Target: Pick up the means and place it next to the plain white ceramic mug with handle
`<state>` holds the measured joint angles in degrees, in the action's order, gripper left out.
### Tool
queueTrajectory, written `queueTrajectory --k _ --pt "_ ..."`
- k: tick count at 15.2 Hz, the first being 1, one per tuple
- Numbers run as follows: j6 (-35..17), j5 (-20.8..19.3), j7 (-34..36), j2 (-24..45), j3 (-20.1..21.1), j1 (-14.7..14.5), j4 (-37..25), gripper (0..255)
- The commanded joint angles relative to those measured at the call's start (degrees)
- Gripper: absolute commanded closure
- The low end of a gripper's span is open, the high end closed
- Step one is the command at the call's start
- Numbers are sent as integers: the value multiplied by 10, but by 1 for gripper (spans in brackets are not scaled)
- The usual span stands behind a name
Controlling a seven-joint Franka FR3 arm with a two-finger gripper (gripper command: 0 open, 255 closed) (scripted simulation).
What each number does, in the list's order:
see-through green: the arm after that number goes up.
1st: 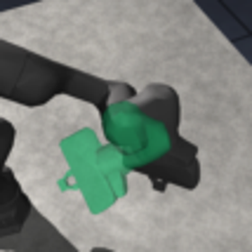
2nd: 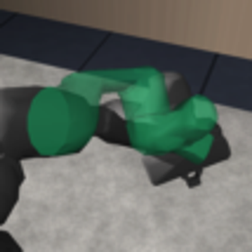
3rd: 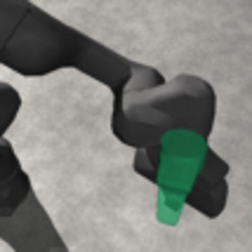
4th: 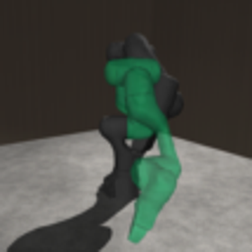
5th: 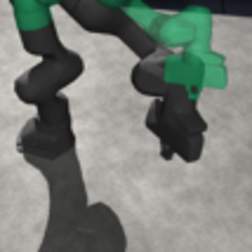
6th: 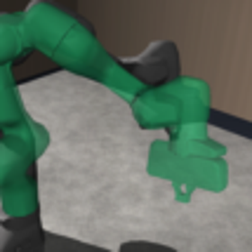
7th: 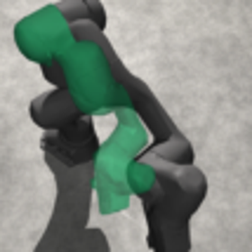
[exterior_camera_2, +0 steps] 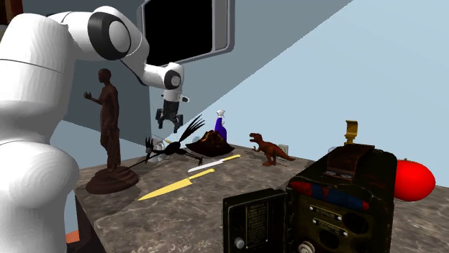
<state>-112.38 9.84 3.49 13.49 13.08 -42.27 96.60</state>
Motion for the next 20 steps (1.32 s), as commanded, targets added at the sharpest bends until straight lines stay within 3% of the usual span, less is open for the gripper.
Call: queueTrajectory --k 1,8,15,16,20 --pt "-26 18 -38 -9 -1 12 33 0" --pt "-71 18 -38 8 2 6 60 0" --pt "-71 18 -38 8 2 6 60 0" --pt "-71 18 -38 8 2 6 60 255" --pt "-71 19 -41 3 1 8 65 255"
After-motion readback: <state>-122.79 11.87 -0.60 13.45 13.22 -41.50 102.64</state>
